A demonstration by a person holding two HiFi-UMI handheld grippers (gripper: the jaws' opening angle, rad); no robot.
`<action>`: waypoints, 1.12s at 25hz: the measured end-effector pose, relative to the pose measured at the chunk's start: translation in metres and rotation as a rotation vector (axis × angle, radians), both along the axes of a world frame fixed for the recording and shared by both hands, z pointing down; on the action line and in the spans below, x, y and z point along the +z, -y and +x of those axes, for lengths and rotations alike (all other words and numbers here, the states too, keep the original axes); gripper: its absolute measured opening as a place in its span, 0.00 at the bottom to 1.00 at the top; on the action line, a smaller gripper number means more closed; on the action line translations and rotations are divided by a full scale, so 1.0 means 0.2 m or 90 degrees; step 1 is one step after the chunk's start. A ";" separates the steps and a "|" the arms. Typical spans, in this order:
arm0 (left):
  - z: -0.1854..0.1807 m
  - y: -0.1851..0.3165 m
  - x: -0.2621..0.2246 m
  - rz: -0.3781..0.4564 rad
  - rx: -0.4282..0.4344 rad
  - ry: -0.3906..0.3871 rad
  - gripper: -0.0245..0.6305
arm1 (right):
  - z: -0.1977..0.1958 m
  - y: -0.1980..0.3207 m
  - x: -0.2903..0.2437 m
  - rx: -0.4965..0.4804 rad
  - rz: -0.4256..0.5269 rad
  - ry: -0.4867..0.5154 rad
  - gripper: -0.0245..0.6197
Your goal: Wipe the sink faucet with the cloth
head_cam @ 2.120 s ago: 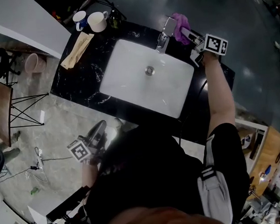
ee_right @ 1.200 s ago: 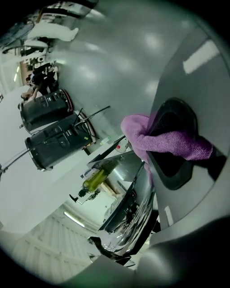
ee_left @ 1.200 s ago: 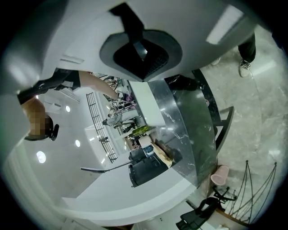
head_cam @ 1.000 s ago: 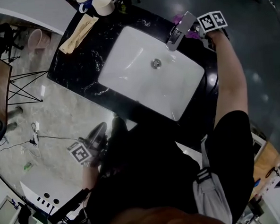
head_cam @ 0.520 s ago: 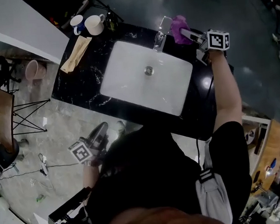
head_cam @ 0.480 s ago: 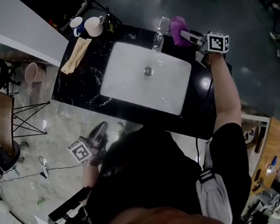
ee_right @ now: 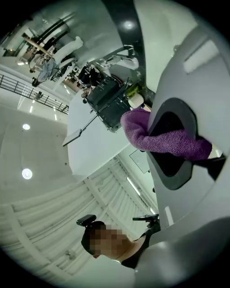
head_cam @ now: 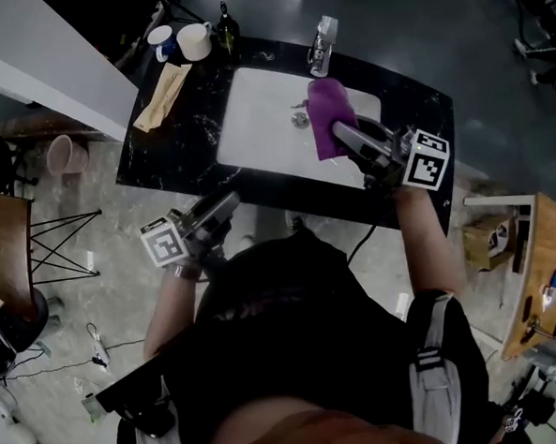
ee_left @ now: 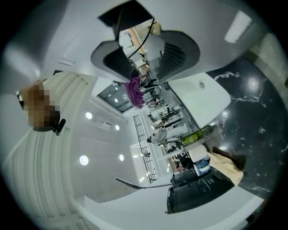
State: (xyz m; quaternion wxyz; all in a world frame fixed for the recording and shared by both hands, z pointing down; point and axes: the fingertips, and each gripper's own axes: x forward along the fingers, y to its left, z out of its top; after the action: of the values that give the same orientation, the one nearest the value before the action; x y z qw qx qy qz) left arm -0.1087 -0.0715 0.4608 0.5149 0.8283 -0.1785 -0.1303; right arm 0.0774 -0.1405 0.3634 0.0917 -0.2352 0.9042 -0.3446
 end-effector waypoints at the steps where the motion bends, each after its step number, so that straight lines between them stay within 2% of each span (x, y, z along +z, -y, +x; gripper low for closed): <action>1: 0.03 0.00 -0.03 -0.003 0.024 -0.020 0.33 | -0.07 -0.08 0.03 0.007 -0.013 0.015 0.17; 3: 0.09 0.00 -0.07 -0.008 0.065 -0.044 0.41 | -0.20 -0.22 0.10 0.018 -0.024 0.030 0.17; 6: 0.18 -0.04 -0.10 -0.014 0.120 -0.060 0.46 | -0.39 -0.43 0.20 0.026 -0.037 0.037 0.17; 11: 0.29 -0.19 -0.05 -0.033 0.205 -0.059 0.59 | -0.55 -0.67 0.30 0.048 -0.064 0.045 0.17; 15: 0.42 -0.33 -0.10 -0.082 0.256 -0.138 0.60 | -0.55 -0.81 0.34 0.052 -0.075 0.026 0.17; 16: 0.46 -0.34 -0.11 -0.079 0.259 -0.139 0.59 | -0.52 -0.84 0.34 0.055 -0.077 0.022 0.17; 17: 0.49 -0.35 -0.11 -0.065 0.256 -0.128 0.49 | -0.49 -0.85 0.34 0.060 -0.079 0.020 0.18; 18: 0.51 -0.34 -0.11 -0.055 0.251 -0.120 0.31 | -0.46 -0.86 0.34 0.065 -0.081 0.020 0.18; 19: 0.53 -0.34 -0.11 -0.058 0.247 -0.126 0.23 | -0.44 -0.85 0.34 0.071 -0.083 0.018 0.18; 22: 0.52 -0.31 -0.11 -0.073 0.226 -0.148 0.19 | -0.42 -0.83 0.34 0.077 -0.083 0.012 0.22; 25: 0.53 -0.25 -0.12 -0.082 0.173 -0.166 0.18 | -0.31 -0.86 0.33 0.088 -0.079 0.015 0.29; 28: 0.53 -0.15 -0.14 -0.061 0.104 -0.132 0.17 | -0.10 -0.91 0.31 0.126 -0.089 0.037 0.25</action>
State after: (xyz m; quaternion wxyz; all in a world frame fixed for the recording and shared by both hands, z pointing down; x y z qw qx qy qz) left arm -0.0035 -0.0408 0.4320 0.5782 0.7967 -0.0625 -0.1645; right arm 0.0570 0.0421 0.4260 0.1351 -0.3190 0.8472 -0.4028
